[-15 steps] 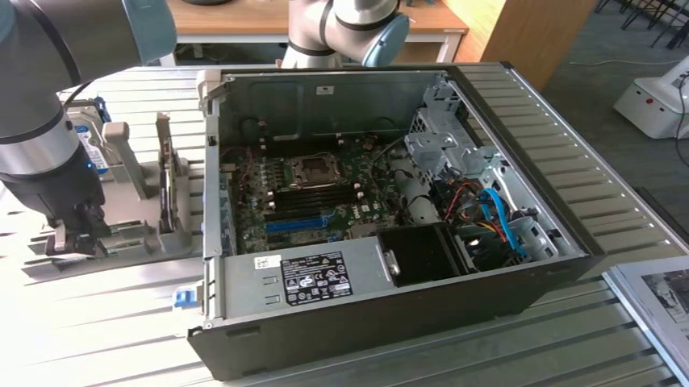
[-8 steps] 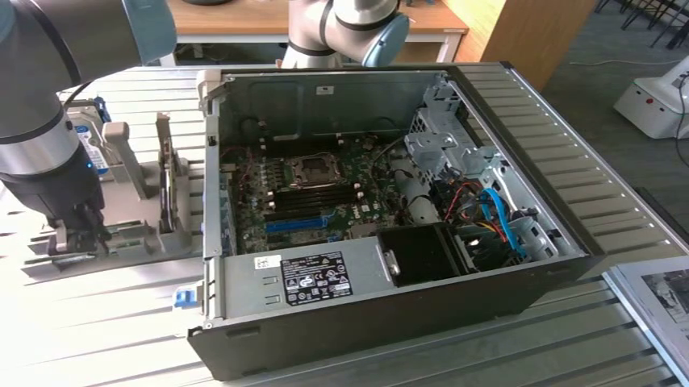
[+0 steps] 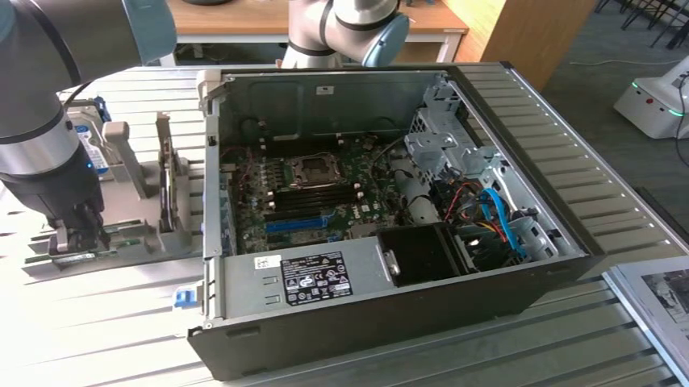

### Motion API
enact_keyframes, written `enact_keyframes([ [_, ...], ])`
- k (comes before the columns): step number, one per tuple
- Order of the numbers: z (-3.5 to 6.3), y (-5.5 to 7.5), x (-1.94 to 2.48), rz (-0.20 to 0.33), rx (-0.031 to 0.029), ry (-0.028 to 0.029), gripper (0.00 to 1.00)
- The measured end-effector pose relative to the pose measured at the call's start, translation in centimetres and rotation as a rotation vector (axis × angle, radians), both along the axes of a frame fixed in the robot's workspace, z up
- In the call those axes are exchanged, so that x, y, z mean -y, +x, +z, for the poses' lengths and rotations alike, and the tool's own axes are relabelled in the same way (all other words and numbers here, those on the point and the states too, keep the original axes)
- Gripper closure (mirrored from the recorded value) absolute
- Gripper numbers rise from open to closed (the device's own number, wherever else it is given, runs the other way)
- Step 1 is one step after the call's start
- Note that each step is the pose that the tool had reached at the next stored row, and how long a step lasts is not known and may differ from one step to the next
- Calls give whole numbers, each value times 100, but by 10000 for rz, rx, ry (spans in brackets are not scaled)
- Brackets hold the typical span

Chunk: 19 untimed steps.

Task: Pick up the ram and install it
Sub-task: 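Pick up the ram and move it above insertion slot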

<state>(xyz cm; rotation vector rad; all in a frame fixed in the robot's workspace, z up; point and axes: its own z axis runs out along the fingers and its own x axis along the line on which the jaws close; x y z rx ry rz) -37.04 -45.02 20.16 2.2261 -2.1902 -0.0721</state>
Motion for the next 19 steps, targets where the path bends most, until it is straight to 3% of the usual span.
enact_keyframes([
  [19,0,0,33,0,0,3,84],
])
